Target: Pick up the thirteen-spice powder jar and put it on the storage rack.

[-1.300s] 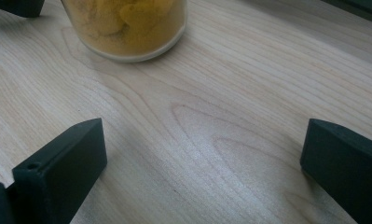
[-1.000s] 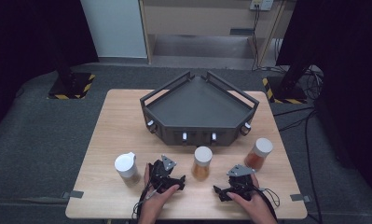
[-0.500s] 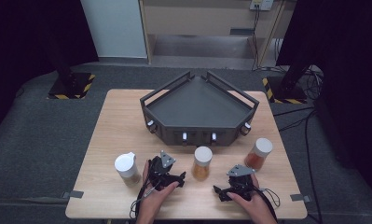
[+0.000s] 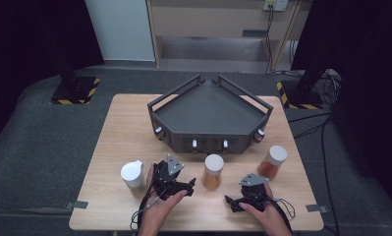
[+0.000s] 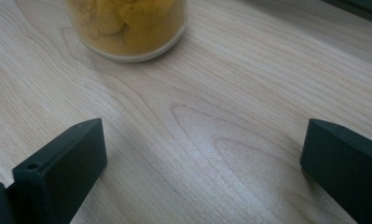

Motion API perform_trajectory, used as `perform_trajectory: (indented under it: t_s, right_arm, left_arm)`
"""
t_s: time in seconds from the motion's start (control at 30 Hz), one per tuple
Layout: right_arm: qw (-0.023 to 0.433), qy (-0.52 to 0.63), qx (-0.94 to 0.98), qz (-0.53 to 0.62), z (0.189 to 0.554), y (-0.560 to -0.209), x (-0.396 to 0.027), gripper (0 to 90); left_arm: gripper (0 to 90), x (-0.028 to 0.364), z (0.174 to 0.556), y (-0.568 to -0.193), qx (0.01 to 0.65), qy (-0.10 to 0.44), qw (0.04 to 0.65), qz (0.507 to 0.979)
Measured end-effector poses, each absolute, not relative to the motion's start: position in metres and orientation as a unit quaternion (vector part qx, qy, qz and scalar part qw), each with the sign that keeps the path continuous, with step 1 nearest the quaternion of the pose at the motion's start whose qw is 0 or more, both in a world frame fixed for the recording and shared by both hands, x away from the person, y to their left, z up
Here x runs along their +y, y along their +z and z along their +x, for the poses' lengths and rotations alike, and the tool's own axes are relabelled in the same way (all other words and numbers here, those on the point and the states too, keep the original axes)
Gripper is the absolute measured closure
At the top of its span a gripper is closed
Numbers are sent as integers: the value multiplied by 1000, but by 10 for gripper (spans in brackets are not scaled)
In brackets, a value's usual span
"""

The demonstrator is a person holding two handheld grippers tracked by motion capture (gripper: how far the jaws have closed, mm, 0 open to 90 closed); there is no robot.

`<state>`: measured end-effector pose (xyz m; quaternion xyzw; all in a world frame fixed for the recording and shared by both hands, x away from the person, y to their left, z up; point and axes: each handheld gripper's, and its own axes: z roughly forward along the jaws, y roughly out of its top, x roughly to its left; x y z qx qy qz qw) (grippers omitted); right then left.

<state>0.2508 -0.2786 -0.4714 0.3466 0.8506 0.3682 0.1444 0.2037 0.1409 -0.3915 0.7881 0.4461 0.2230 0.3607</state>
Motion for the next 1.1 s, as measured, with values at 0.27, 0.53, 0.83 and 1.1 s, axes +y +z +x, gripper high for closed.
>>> perform_trajectory:
  t_s: [0.27,0.53,0.83,1.1]
  right_arm:
    - [144,368,850,347,251,-471,-279,3]
    - [145,368,850,347,251,-472,-279,3]
    - [144,369,850,348,250,-472,-278,4]
    - [144,369,850,348,250,-472,-279,4]
  left_arm:
    - [31,144,192,-372,436,246,369,783]
    - [29,148,187,-360,434,259,371,779]
    - [20,159,183,-348,430,270,373,777]
    - [15,173,176,-342,436,278,381,767]
